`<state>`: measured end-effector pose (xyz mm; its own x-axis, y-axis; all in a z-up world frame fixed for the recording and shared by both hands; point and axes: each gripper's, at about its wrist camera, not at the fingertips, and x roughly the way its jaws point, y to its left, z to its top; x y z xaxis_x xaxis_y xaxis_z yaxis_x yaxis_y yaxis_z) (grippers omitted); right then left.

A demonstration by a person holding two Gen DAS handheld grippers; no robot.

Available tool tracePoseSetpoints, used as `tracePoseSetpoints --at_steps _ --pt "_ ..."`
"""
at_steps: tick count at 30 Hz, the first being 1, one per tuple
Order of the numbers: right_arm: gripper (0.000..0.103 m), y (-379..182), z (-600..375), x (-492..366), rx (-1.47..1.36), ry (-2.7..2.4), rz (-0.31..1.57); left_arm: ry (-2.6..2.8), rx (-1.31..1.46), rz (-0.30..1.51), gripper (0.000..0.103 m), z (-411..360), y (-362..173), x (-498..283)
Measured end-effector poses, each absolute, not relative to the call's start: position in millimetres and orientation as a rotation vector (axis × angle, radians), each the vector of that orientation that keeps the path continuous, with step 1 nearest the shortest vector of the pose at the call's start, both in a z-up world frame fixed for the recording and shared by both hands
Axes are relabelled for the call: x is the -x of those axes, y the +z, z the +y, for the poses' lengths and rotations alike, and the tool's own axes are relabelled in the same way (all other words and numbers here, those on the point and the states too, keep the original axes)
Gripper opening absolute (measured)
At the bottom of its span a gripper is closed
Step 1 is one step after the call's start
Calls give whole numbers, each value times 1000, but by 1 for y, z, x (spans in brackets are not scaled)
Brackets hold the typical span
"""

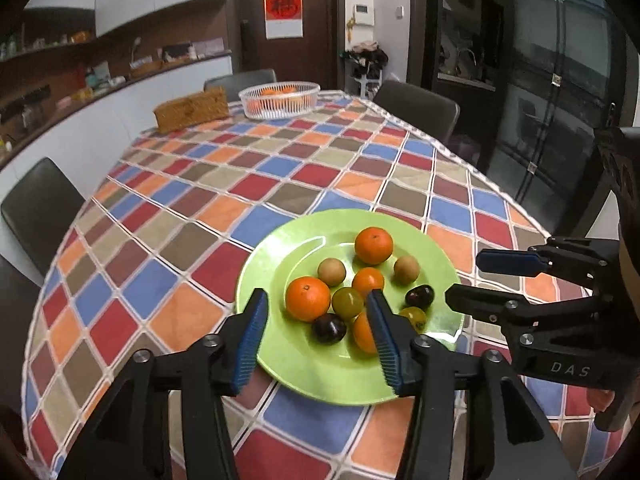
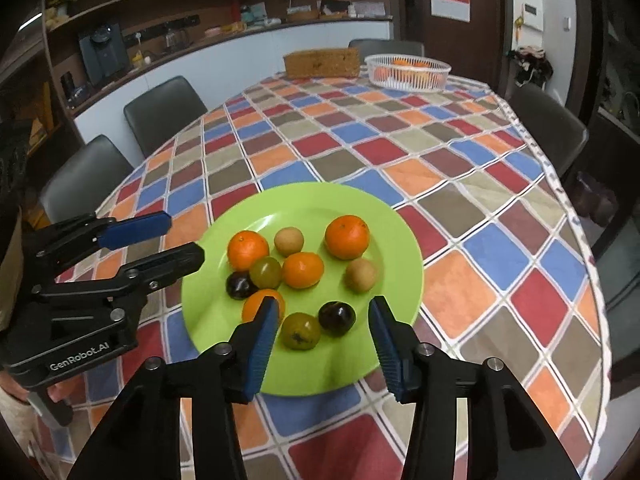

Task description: Organize fruits

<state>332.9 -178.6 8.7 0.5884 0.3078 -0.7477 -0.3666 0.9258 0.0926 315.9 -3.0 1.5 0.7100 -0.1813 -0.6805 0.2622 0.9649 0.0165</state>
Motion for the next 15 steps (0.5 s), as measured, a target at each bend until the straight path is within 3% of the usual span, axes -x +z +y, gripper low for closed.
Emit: tracePoseSetpoints --at_steps 2,15 --pt "48 15 -181 -323 71 382 839 -238 -117 723 55 -3 10 -304" --pt "74 57 -196 -235 65 262 689 -187 -69 645 83 4 42 -227"
